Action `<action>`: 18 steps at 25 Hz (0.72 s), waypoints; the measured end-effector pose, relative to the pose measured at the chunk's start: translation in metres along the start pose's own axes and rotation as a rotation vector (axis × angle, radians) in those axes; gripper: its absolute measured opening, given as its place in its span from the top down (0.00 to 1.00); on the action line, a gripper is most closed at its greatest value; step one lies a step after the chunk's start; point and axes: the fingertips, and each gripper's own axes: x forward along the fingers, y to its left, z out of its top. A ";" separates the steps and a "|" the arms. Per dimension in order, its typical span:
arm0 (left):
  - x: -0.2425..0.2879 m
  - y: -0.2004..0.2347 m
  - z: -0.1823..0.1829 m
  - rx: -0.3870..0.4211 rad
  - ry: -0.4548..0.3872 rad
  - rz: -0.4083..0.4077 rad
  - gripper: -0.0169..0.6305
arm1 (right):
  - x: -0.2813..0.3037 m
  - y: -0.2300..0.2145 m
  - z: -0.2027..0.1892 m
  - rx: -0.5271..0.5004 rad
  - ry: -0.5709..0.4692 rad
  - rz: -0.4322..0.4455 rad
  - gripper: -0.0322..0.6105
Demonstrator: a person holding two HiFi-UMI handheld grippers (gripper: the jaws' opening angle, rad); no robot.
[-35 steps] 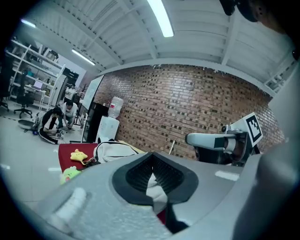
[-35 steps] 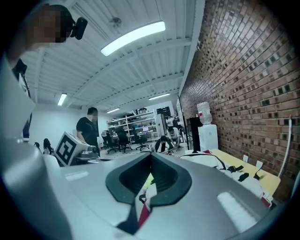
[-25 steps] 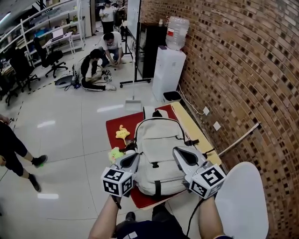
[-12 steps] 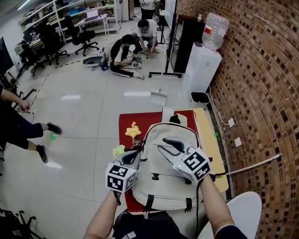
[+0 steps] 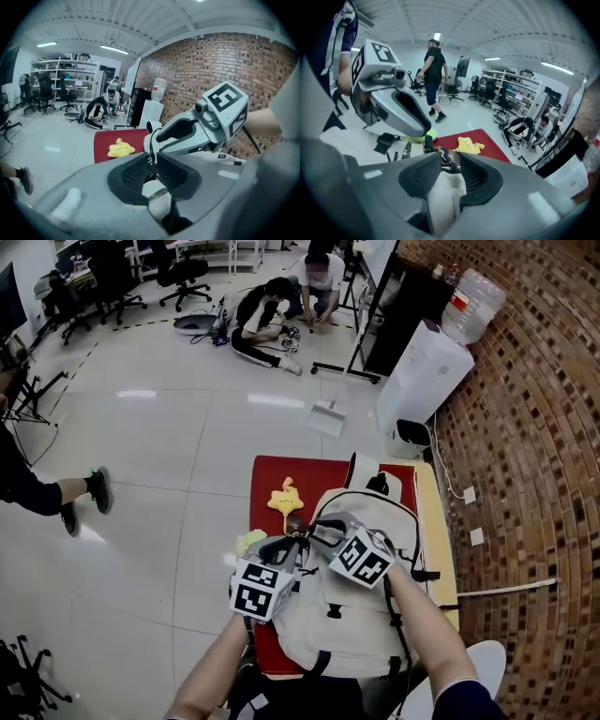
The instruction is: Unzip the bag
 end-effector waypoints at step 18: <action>0.026 0.002 -0.018 -0.033 0.077 0.060 0.88 | 0.059 -0.003 -0.023 -0.245 0.188 0.247 0.91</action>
